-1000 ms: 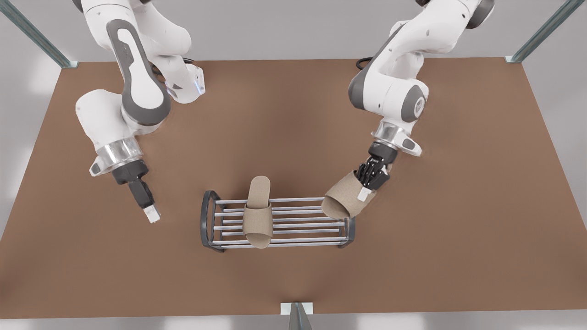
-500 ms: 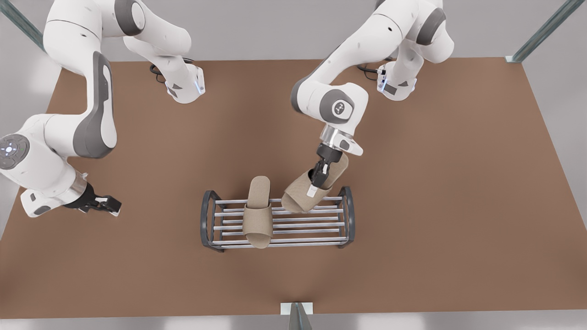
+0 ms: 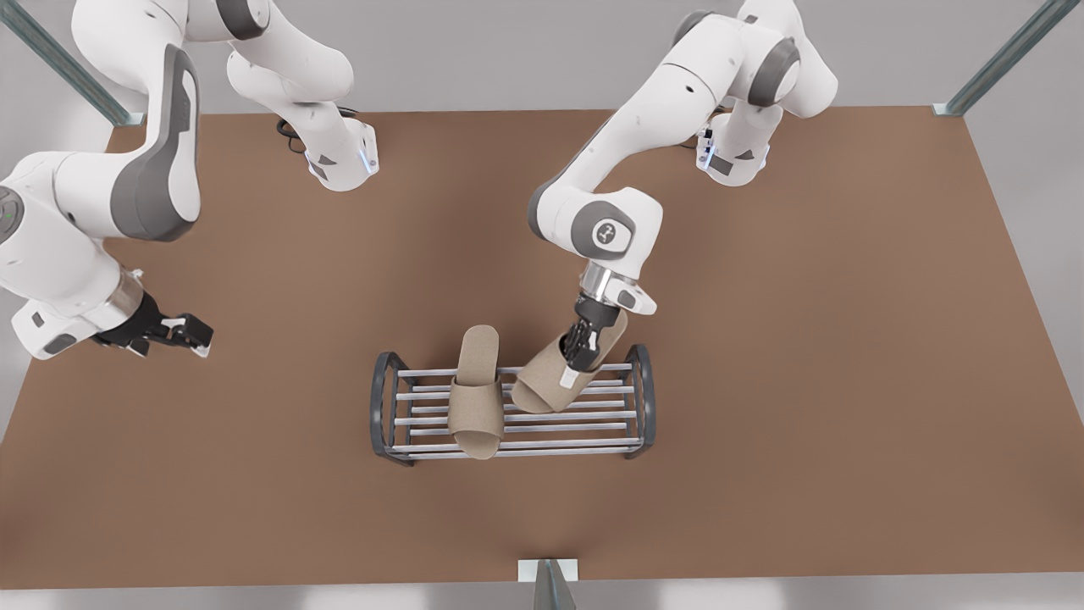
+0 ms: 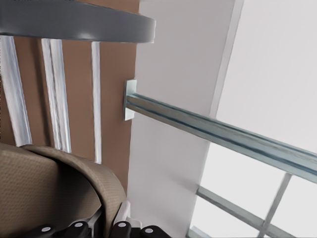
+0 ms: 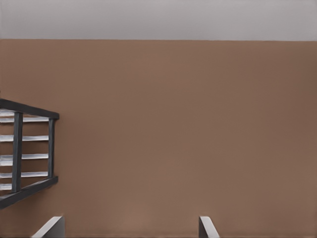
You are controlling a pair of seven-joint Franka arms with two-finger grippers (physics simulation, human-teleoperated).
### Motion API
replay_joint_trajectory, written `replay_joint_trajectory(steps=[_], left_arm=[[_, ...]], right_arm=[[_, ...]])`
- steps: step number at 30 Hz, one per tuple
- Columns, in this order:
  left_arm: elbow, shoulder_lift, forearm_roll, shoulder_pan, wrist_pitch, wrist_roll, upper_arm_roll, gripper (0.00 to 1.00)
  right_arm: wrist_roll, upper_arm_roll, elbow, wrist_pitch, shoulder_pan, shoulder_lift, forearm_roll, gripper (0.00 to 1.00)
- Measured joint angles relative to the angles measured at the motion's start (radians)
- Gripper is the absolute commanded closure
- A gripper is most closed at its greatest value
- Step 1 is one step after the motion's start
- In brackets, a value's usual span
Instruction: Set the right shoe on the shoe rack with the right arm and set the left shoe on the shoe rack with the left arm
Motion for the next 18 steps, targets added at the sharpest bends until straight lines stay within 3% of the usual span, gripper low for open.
replay_joint_trajectory(steps=[3,5,8,9,10,18], left_arm=[[0.025,0.026,0.006,0.002,-0.018,-0.023,0.001,0.79],[0.027,0.031,0.008,0.008,-0.028,-0.037,0.001,0.70],[0.028,0.044,0.011,0.028,-0.050,-0.057,0.002,0.67],[0.029,0.048,0.012,0.030,-0.056,-0.063,0.002,0.18],[0.029,0.050,0.013,0.031,-0.062,-0.070,0.003,0.00],[0.040,0.048,0.017,0.048,-0.083,-0.118,0.014,0.00]], right_arm=[[-0.012,0.000,0.003,-0.017,0.001,-0.001,-0.001,0.00],[-0.018,0.001,0.004,-0.025,0.002,-0.002,-0.002,0.00],[-0.027,0.003,0.004,-0.033,0.005,-0.005,-0.004,0.00],[-0.030,0.003,0.004,-0.035,0.005,-0.005,-0.004,0.00],[-0.033,0.003,0.004,-0.037,0.004,-0.005,-0.004,0.00],[-0.048,0.006,0.004,-0.042,0.006,-0.005,-0.006,0.00]])
